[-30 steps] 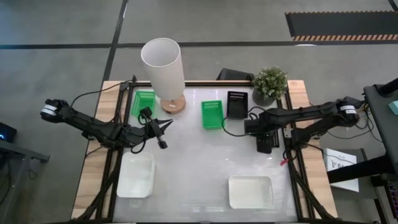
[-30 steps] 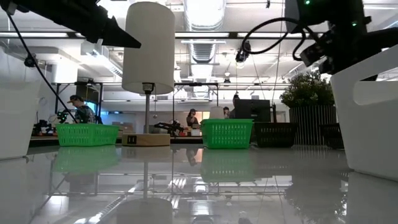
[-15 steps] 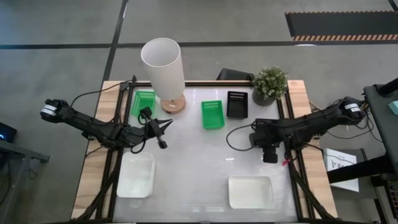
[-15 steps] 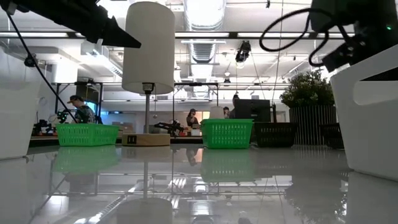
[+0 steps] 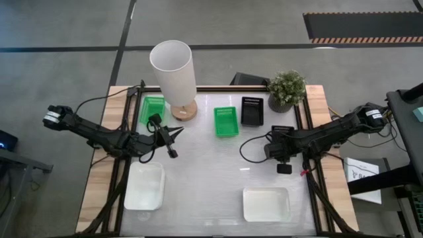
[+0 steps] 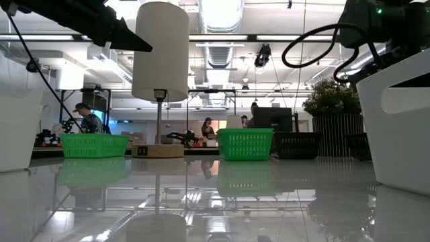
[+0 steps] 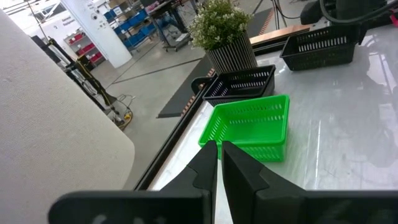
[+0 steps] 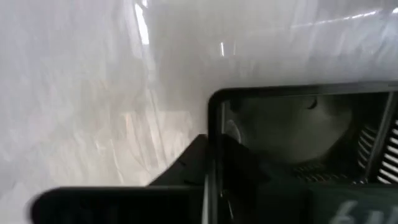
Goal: Stack baskets by color
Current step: Stack the black bin on top of the other black bin
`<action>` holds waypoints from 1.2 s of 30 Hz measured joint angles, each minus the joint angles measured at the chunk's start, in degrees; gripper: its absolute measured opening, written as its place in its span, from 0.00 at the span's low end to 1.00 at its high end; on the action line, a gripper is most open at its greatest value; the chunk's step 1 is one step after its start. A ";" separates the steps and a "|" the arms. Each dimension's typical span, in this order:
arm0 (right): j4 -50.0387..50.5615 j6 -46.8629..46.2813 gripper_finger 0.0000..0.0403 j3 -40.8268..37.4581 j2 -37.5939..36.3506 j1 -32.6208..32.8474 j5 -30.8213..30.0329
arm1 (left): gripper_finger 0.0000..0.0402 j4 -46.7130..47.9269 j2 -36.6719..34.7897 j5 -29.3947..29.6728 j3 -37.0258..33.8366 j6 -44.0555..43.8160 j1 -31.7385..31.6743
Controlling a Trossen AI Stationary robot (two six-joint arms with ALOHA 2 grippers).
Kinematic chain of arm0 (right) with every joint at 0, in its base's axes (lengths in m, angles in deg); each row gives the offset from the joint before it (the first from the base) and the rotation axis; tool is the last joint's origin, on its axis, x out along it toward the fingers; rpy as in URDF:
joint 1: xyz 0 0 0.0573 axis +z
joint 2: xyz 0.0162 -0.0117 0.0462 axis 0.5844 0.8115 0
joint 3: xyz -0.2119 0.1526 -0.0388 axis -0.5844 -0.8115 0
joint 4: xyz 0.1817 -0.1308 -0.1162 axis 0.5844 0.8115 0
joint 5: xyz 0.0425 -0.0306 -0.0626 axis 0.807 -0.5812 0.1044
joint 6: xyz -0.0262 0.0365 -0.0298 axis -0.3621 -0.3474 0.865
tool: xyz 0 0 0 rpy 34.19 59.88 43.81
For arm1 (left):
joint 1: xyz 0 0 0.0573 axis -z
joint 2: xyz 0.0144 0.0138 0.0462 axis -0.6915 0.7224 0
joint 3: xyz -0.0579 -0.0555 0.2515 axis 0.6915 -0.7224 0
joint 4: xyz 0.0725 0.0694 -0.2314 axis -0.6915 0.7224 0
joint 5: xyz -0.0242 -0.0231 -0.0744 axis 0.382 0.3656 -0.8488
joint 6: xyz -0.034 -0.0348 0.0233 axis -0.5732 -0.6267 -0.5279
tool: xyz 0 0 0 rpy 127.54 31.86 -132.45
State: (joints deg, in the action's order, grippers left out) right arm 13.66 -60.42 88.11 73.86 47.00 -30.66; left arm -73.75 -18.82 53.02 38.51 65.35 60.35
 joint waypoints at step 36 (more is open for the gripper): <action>15.54 19.64 0.02 50.47 22.98 -7.99 -20.47 | 0.02 -0.03 0.09 -0.01 -0.39 -0.50 0.02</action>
State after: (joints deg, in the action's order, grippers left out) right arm 29.20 -40.78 138.58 96.84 39.01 -51.13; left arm -73.78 -18.73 53.01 38.12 64.84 60.37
